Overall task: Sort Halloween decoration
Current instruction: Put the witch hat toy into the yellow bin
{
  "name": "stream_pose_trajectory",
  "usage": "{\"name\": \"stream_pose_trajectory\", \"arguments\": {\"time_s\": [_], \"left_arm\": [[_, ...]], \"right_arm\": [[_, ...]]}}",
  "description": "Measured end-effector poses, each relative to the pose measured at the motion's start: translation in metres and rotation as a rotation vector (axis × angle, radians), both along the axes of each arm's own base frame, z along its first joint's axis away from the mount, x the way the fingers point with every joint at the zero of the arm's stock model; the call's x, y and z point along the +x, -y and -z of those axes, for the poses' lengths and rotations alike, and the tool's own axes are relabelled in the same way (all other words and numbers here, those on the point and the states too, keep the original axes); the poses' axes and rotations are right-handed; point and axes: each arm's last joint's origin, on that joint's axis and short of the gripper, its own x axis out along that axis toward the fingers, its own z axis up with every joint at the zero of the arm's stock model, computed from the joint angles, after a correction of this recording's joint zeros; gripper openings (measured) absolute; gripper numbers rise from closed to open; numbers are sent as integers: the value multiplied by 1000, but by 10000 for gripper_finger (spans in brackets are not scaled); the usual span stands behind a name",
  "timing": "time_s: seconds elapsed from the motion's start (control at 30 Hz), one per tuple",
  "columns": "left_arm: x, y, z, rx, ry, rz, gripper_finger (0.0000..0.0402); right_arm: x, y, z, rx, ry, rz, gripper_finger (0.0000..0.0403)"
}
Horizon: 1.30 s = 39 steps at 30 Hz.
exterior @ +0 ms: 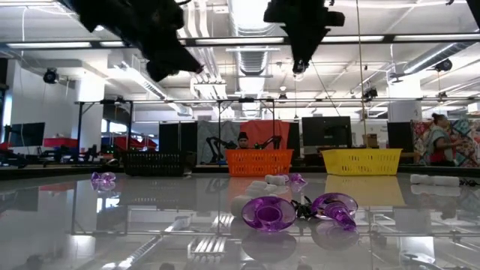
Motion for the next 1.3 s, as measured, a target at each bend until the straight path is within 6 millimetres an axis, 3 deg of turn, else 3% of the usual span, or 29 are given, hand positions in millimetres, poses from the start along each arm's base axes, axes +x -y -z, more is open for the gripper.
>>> {"name": "stream_pose_trajectory", "arguments": {"time_s": [0.4,0.63,0.87,1.13,1.3], "left_arm": [[64,-53,-22,111,13,60,0],[94,-84,-19,100,13,96,0],[119,-118,-13,52,35,145,0],[137,-153,-5,61,45,123,0],[150,-166,-6,26,88,188,0]], "right_arm": [[-49,16,3,-51,-1,159,121],[-77,21,9,-62,63,236,121],[-89,20,21,-56,153,246,121],[-102,24,37,-48,119,278,121],[-101,30,47,-52,127,293,121]]}}
